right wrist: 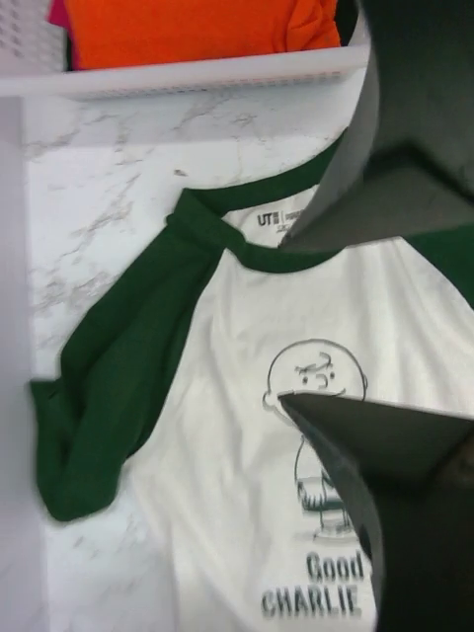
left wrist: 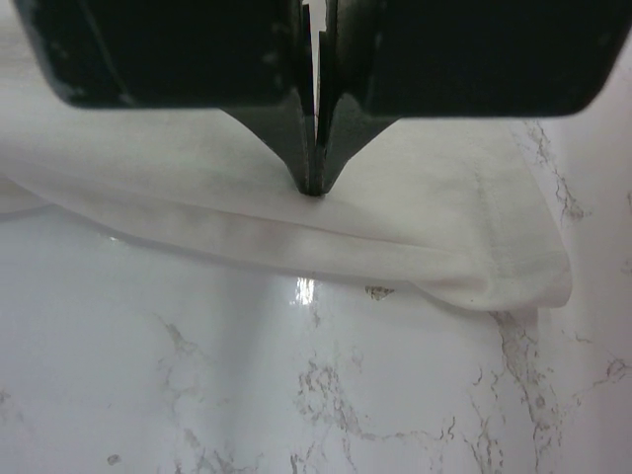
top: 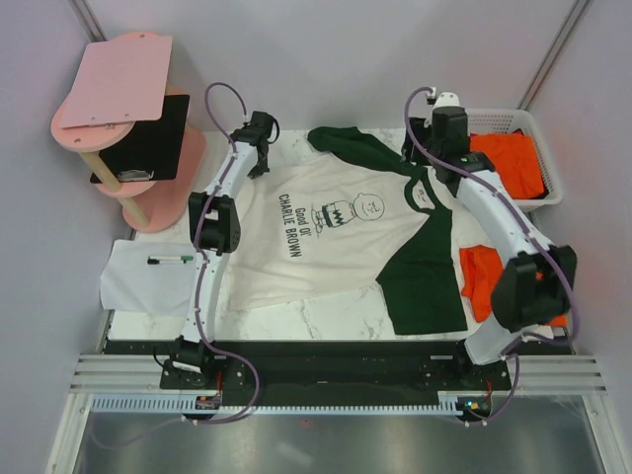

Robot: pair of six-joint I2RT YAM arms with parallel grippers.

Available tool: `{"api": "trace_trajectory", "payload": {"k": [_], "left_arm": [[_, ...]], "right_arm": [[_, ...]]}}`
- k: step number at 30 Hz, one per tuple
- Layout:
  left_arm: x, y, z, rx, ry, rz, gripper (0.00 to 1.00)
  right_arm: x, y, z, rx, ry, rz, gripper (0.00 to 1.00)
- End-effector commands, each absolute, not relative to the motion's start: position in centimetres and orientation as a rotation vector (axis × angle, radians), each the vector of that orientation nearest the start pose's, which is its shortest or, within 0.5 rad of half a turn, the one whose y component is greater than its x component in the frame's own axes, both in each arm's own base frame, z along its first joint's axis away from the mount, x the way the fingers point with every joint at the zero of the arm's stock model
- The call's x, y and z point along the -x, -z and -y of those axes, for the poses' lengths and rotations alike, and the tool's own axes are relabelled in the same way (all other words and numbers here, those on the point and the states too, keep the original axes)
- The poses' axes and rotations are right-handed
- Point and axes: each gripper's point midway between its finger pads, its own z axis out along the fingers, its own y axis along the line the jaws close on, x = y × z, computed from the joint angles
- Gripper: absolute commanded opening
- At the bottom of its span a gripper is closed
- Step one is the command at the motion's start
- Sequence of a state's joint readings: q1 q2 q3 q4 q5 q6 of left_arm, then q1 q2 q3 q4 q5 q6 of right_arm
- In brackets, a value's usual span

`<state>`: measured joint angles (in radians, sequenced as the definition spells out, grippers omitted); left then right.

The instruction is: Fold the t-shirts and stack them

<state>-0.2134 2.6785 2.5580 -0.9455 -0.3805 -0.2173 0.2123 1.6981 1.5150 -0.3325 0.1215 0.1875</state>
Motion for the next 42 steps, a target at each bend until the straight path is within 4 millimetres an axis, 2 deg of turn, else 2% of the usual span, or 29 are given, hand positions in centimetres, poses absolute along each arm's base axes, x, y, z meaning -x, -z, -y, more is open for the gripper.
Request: {"api": "trace_trajectory", "payload": {"k": [1,2,3,4,5,6,7,8,9,10,12,13,16,22,26,27,33,38,39,40,41,42], "left_arm": [[-59.1,-10.1,8.6,0.072,-0.282,-2.427,0.02],[-58.8,-10.6,9.0,0.068,-0.284,-2.420,0.02],[-58.5,-12.0,9.1,0.071,-0.294,-2.398,0.02],[-57.7,-11.9,10.0,0.050,-0.304,-2.409,0.02],[-57.3,-12.1,10.4,0.054,-0.312,-2.406,0.02],[-56.7,-13.8,10.3,0.074,-0.324,-2.379,0.02],[-55.4,-12.5,10.6,0.061,-0.336,-2.419,0.02],[-54.8,-12.8,10.8,0.082,-0.326,-2.420,0.02],[-54.2,-13.9,11.0,0.095,-0.313,-2.408,0.02],[-52.8,-12.2,10.6,0.089,-0.334,-2.459,0.02],[-51.3,-11.2,10.7,0.101,-0.313,-2.500,0.02],[-50.0,-10.0,10.4,0.090,-0.328,-2.540,0.02],[-47.5,-7.5,9.7,0.111,-0.368,-2.613,0.02],[-44.9,-3.9,8.6,0.141,-0.445,-2.701,0.02],[-44.7,-2.5,8.5,0.132,-0.472,-2.731,0.02],[-44.4,-1.6,8.4,0.124,-0.491,-2.757,0.02],[-44.9,0.6,8.2,0.130,-0.495,-2.832,0.02],[-46.1,0.3,7.4,0.173,-0.502,-2.854,0.02],[-47.3,-0.7,7.0,0.202,-0.478,-2.830,0.02],[-47.0,-0.2,6.6,0.202,-0.502,-2.864,0.02],[-47.4,-0.5,6.3,0.206,-0.503,-2.860,0.02],[-48.7,-1.6,6.0,0.226,-0.486,-2.826,0.02]], "right_arm": [[-45.4,-28.2,-10.7,-0.002,-0.272,-1.958,0.80],[-44.2,-30.2,-10.6,-0.007,-0.296,-1.912,0.84],[-43.4,-30.5,-10.9,0.002,-0.324,-1.911,0.86],[-42.6,-30.3,-11.1,0.005,-0.344,-1.917,0.91],[-41.4,-31.6,-11.3,0.014,-0.375,-1.888,0.91],[-40.8,-31.8,-11.3,0.019,-0.384,-1.882,0.92],[-40.2,-31.4,-11.2,0.018,-0.385,-1.893,0.93],[-39.1,-32.0,-11.0,0.017,-0.387,-1.884,0.93],[-38.6,-31.3,-10.8,0.013,-0.381,-1.899,0.94],[-37.8,-31.9,-10.6,0.013,-0.384,-1.883,0.94],[-36.9,-31.1,-10.3,0.010,-0.374,-1.905,0.94],[-36.3,-31.4,-10.1,0.005,-0.372,-1.894,0.96],[-35.2,-30.7,-10.1,-0.001,-0.391,-1.911,0.98],[-34.1,-29.6,-10.1,0.005,-0.397,-1.940,0.98],[-34.1,-29.5,-9.7,0.004,-0.369,-1.953,0.98],[-34.2,-29.6,-9.6,0.004,-0.368,-1.951,0.98],[-34.5,-28.5,-9.7,0.003,-0.356,-1.982,0.98],[-35.2,-27.4,-9.7,0.006,-0.345,-2.015,0.98],[-35.3,-27.3,-9.7,0.008,-0.345,-2.018,0.98],[-35.4,-27.0,-9.8,0.010,-0.342,-2.026,0.98],[-35.5,-27.0,-9.8,0.008,-0.339,-2.025,0.98],[-35.6,-26.8,-9.8,0.012,-0.338,-2.031,0.98]]}}
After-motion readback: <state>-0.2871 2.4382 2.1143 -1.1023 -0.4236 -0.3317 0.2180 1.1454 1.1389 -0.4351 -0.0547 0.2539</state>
